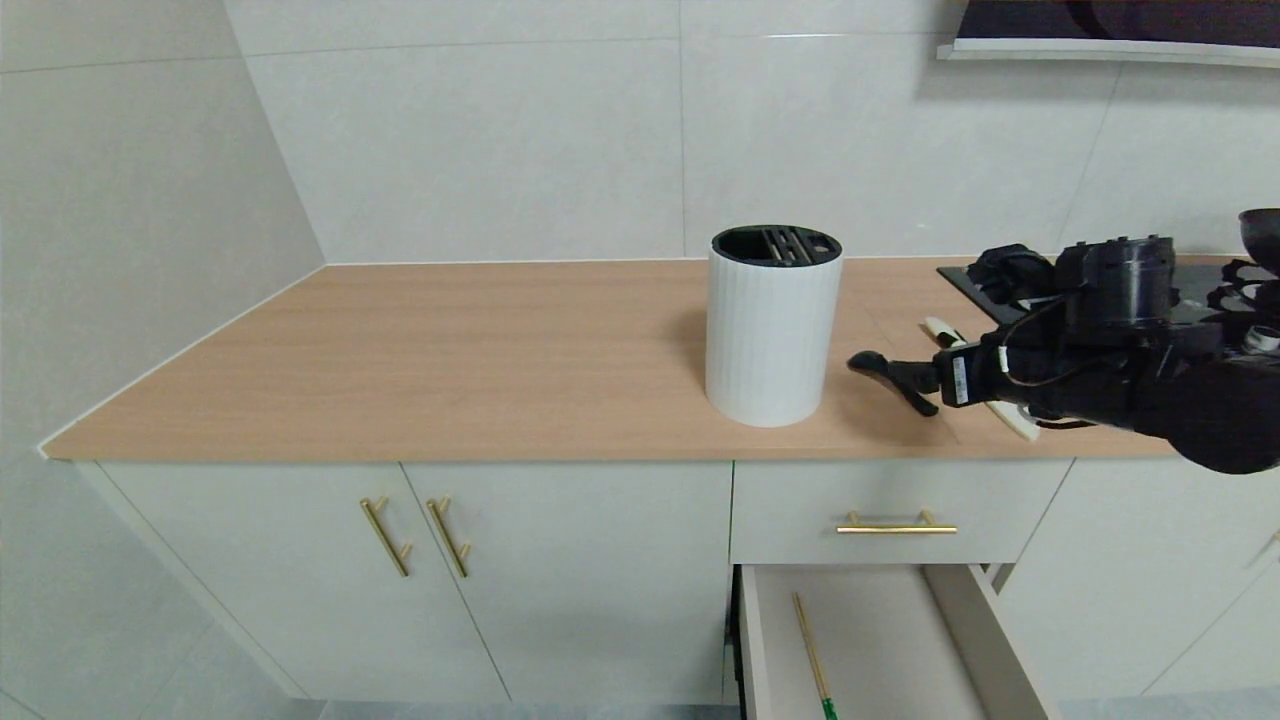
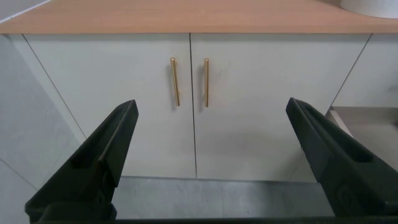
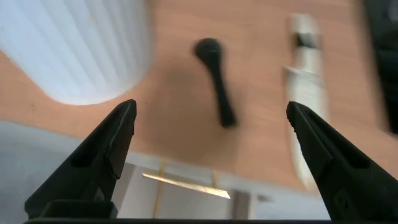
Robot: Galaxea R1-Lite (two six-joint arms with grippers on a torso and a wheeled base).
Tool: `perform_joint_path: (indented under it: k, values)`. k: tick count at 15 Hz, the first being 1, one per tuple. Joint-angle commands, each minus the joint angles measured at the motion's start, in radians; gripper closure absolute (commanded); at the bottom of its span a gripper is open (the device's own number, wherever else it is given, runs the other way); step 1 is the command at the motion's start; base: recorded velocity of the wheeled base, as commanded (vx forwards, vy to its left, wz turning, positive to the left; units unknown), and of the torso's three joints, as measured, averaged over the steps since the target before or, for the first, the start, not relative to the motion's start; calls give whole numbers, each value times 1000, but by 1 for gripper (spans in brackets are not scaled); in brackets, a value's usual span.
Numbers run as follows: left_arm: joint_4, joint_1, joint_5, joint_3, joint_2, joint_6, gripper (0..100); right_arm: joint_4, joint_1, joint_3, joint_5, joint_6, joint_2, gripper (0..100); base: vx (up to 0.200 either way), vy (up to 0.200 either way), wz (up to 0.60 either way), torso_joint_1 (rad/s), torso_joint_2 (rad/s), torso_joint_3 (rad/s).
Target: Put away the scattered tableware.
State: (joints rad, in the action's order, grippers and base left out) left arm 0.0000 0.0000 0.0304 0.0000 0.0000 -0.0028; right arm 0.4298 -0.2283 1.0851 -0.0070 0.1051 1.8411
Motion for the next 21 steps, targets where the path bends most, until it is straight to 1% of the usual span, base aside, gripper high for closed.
perform_joint_path:
  k: [1,5,10,15,16,21]
  values:
    - [0,0,0,0,0,0,0,46,33,24,30,4,142,0,0,0,0,0,0,0]
    - [0,0,0,0,0,0,0,136,50,32,38,4,248,0,0,0,0,0,0,0]
    - [0,0,0,0,0,0,0,141,78,65,39,-2,273,0,0,0,0,0,0,0]
    - [0,0,0,0,0,0,0,139,78,81,38,-12,285,0,0,0,0,0,0,0]
    - [0,0,0,0,0,0,0,139,78,81,38,-12,285,100,0,0,0,0,0,0]
    - [0,0,0,0,0,0,0,132,78,101,39,-15,311,100,0,0,0,0,0,0]
